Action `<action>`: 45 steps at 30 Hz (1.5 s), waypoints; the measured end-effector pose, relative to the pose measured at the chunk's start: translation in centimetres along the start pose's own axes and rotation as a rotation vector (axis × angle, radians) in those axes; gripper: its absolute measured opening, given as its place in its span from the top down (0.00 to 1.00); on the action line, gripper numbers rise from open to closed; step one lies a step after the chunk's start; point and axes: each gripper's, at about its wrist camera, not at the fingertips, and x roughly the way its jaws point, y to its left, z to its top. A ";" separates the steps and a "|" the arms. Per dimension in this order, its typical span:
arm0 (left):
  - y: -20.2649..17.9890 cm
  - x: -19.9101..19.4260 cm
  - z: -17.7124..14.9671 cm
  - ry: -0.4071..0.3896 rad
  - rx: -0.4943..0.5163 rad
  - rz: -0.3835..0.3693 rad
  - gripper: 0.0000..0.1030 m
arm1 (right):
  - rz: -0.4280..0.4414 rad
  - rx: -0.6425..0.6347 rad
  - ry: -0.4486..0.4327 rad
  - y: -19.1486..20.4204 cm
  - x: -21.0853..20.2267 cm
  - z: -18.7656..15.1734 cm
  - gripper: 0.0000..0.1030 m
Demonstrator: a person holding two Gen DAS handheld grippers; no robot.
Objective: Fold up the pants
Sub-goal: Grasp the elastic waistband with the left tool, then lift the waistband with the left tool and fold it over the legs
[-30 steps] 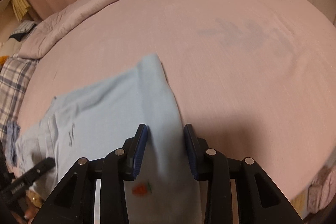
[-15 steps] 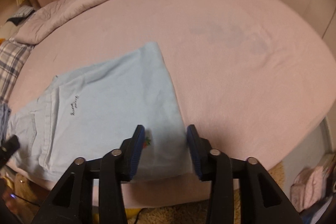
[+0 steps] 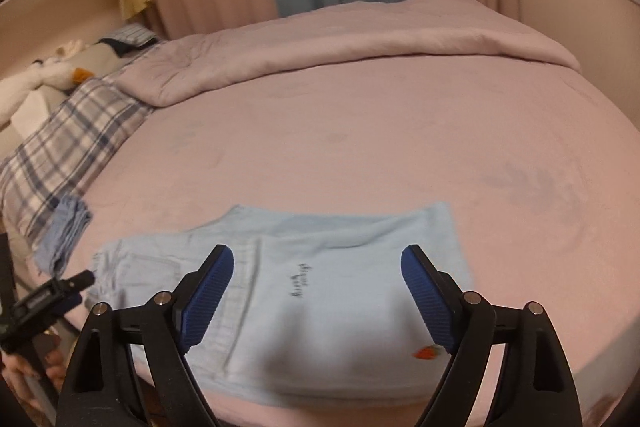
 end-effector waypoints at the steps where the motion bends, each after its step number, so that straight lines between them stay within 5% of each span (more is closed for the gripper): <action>1: 0.4 0.3 0.0 0.008 -0.015 0.009 0.10 | 0.004 -0.004 0.006 0.3 0.3 -0.4 0.17; 7: 2.4 2.2 -0.4 0.059 -0.085 0.020 0.10 | 0.045 -0.006 0.104 1.4 2.0 -2.0 0.17; 15: 3.2 3.3 -1.0 0.107 -0.154 -0.050 0.12 | 0.039 0.006 0.132 1.6 1.9 -2.5 0.17; 33: 4.9 2.7 -1.3 0.110 -0.325 -0.236 0.62 | 0.071 0.028 0.193 1.9 3.3 -3.4 0.17; 39: 2.3 -1.2 -0.7 0.001 -0.205 -0.255 0.66 | 0.045 0.053 0.189 1.4 3.1 -3.2 0.17; 45: -3.4 -5.3 -0.2 -0.093 0.018 -0.310 0.66 | 0.028 0.087 0.190 0.3 2.8 -3.4 0.17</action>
